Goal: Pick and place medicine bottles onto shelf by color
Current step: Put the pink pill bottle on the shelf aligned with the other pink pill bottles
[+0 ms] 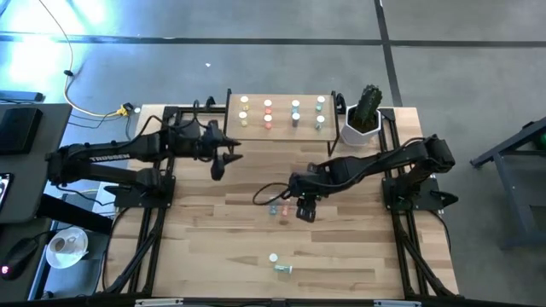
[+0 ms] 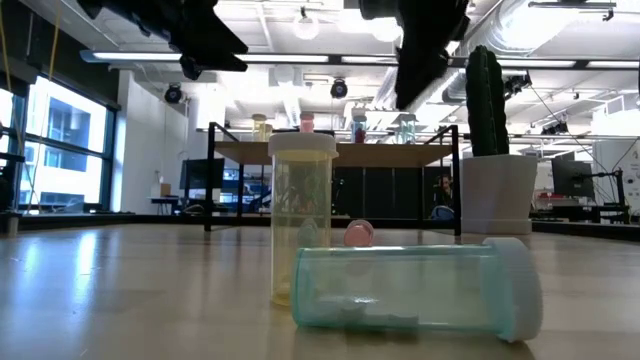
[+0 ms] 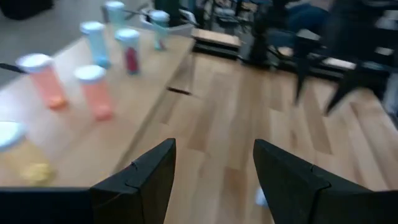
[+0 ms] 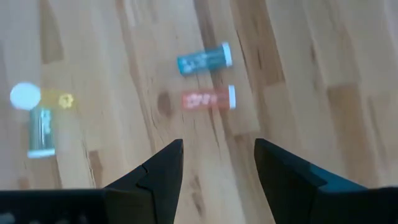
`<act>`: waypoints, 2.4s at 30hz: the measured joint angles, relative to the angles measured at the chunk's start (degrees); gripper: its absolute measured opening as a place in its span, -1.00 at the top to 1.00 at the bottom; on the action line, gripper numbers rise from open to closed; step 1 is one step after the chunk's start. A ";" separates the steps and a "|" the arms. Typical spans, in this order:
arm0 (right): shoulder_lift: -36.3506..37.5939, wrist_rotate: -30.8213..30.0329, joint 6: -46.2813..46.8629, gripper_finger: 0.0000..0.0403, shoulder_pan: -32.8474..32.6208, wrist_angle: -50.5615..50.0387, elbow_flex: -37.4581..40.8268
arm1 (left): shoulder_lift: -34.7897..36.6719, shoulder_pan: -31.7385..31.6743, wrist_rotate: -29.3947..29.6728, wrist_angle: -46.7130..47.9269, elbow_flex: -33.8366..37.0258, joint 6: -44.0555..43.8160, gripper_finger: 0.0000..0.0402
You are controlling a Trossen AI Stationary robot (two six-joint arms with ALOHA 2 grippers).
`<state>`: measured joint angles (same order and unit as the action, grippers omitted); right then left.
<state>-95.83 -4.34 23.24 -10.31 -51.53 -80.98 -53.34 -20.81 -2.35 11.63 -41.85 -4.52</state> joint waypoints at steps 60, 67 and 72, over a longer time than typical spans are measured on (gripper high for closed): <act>-18.97 0.87 55.88 0.07 -0.15 19.52 6.00 | 0.01 7.84 4.52 11.28 -0.02 -7.30 -0.02; -19.04 0.90 54.76 0.09 -0.15 19.16 6.00 | 0.00 7.84 4.52 11.28 -0.02 -7.30 -0.02; -19.08 0.92 54.10 0.27 -0.15 18.15 6.04 | 0.00 7.83 4.52 11.28 -0.02 -7.29 -0.02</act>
<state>-114.91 -3.42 77.34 -10.46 -33.38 -74.94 -53.34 -12.99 2.17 22.92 -41.87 -11.81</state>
